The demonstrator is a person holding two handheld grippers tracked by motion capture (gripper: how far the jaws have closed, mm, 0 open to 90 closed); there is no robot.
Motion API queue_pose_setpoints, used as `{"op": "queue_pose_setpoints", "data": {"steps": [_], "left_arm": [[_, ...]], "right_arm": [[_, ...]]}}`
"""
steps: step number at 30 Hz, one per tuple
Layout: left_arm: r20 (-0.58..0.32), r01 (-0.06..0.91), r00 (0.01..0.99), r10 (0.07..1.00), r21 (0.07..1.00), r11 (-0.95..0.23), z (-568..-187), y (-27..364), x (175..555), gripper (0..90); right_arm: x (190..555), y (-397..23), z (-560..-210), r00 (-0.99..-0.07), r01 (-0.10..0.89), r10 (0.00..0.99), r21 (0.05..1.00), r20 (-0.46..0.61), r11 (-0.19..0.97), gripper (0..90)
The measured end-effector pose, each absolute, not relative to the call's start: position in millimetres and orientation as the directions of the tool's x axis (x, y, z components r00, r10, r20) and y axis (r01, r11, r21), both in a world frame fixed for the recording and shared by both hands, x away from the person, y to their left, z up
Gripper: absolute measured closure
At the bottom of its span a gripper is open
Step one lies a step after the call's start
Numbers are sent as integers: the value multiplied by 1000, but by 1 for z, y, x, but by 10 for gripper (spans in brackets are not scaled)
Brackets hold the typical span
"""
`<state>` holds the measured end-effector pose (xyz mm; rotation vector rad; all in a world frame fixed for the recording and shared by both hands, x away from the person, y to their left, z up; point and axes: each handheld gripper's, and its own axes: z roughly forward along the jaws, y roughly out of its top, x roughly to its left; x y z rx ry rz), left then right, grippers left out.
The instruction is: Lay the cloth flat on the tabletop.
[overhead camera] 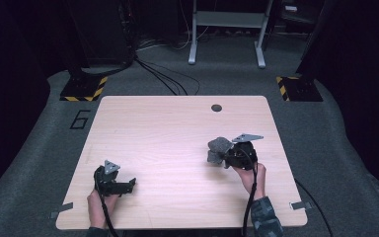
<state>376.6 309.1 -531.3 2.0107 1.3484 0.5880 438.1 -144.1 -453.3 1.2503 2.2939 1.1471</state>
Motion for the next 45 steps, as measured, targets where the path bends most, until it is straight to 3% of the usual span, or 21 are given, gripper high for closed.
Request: {"op": "queue_pose_setpoints", "data": {"steps": [14, 35, 37, 42, 45], "left_arm": [[15, 642, 374, 927, 718, -270, -531, 309, 377, 3], [10, 640, 365, 931, 723, -259, -532, 309, 377, 3], [9, 645, 357, 934, 721, -254, -532, 308, 376, 2], [6, 656, 339, 941, 716, -241, -531, 306, 376, 1], [-2, 678, 335, 942, 695, -239, -528, 305, 375, 1]], "right_arm": [[417, -109, -453, -654, 553, 747, 751, 123, 361, 639], [388, -44, -491, -745, 535, 660, 679, 98, 503, 623], [388, -45, -490, -743, 534, 662, 680, 96, 502, 573], [386, -51, -487, -736, 537, 671, 686, 97, 490, 305], [383, -59, -483, -736, 528, 669, 707, 103, 470, 237]]}}
